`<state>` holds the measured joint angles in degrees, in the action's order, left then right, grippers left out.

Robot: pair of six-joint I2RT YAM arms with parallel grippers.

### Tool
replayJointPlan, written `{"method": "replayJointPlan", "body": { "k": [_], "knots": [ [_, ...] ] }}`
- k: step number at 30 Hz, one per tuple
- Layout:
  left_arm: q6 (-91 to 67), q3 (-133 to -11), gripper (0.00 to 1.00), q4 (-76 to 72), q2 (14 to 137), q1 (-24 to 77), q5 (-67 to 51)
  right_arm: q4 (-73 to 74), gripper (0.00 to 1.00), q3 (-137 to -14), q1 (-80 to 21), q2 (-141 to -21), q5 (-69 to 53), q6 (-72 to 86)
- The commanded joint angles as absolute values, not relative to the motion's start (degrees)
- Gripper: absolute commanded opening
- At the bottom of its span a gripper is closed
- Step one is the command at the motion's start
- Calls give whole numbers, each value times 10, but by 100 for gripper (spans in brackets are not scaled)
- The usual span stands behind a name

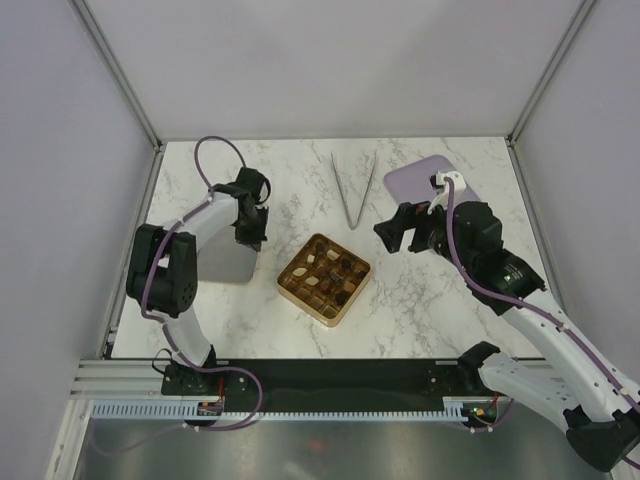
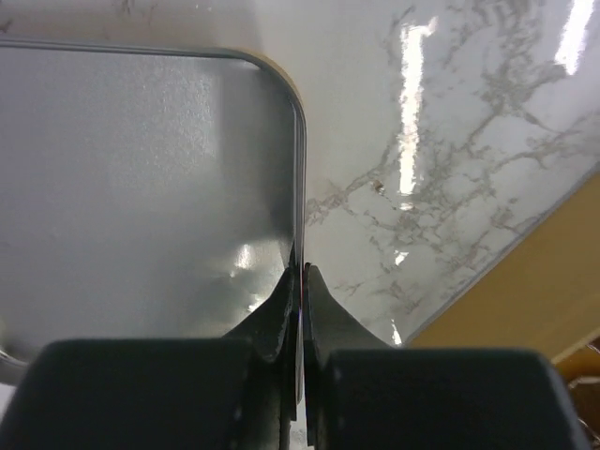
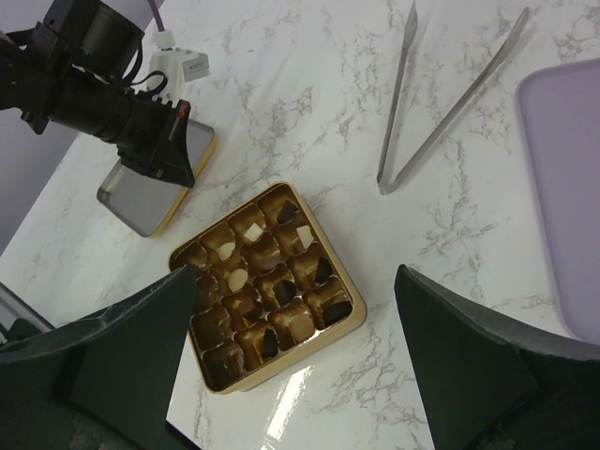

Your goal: Pack the chocolate

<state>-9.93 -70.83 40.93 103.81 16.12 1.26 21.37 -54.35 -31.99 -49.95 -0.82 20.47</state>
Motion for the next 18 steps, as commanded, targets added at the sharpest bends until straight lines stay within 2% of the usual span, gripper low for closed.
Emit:
{"method": "replayJointPlan", "body": {
  "k": [1,6,9,12,18],
  "knots": [
    [-96,-758,2,441,971,160,-41,133,96,-540,-318,-502,-54,218],
    [-108,-773,2,468,891,161,-118,64,96,-556,-319,-527,-77,176],
    [-122,-765,2,471,826,163,-215,30,96,-568,-318,-566,-155,104],
    [-132,-753,2,475,766,169,-264,11,96,-570,-318,-584,-207,26],
    [-134,-707,2,484,655,178,-416,-146,93,-473,-321,-570,-370,-98]
  ]
}}
